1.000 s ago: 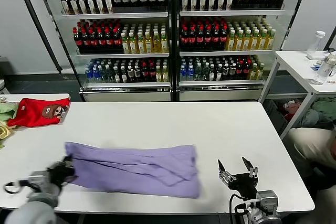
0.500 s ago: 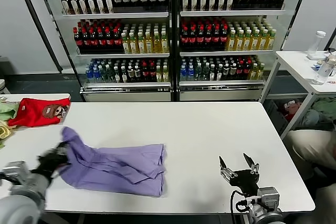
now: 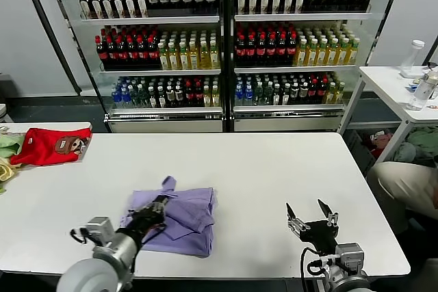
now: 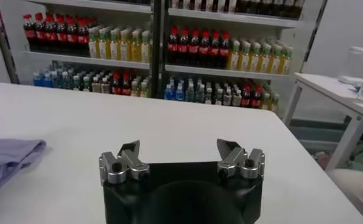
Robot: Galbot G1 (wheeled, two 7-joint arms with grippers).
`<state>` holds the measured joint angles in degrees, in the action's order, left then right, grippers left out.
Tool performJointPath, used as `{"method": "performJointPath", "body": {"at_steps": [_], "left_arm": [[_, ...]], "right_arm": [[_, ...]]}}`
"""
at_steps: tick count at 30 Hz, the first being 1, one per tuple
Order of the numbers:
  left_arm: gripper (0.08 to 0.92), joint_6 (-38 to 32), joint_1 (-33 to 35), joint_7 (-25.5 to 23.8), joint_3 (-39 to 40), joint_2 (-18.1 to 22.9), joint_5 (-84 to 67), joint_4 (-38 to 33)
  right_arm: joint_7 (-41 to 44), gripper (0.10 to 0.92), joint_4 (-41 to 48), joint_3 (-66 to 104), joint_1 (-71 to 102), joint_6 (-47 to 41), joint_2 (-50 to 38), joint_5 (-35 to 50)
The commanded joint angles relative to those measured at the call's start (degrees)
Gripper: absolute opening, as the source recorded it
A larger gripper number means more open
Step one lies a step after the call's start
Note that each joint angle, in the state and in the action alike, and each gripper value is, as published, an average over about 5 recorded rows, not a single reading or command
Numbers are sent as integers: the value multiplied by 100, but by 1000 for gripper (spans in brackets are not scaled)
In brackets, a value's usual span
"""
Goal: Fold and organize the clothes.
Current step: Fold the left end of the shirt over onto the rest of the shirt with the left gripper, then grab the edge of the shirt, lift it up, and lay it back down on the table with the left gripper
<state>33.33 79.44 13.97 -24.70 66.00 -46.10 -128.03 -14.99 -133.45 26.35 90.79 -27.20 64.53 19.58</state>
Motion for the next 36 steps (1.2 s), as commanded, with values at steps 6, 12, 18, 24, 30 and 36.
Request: {"method": "performJointPath", "body": {"at_steps": [6, 12, 18, 24, 30, 36], "left_arm": [[104, -102, -863, -5, 975, 464, 888, 796], [189, -509, -1072, -129, 1350, 781, 1056, 936], [362, -1016, -817, -558, 1297, 722, 1467, 490], [535, -1300, 63, -695, 39, 167, 2379, 296], [708, -891, 876, -602, -781, -15, 2408, 1022], [816, -678, 723, -605, -938, 107, 2191, 1608]], "right_arm": [[4, 823, 17, -16, 19, 9, 39, -12], [5, 823, -1, -37, 11, 8, 48, -22], [14, 823, -36, -44, -32, 5, 22, -14], [33, 823, -40, -75, -89, 21, 44, -6], [46, 823, -52, -86, -122, 40, 23, 4], [48, 823, -124, -54, -66, 38, -32, 12]]}}
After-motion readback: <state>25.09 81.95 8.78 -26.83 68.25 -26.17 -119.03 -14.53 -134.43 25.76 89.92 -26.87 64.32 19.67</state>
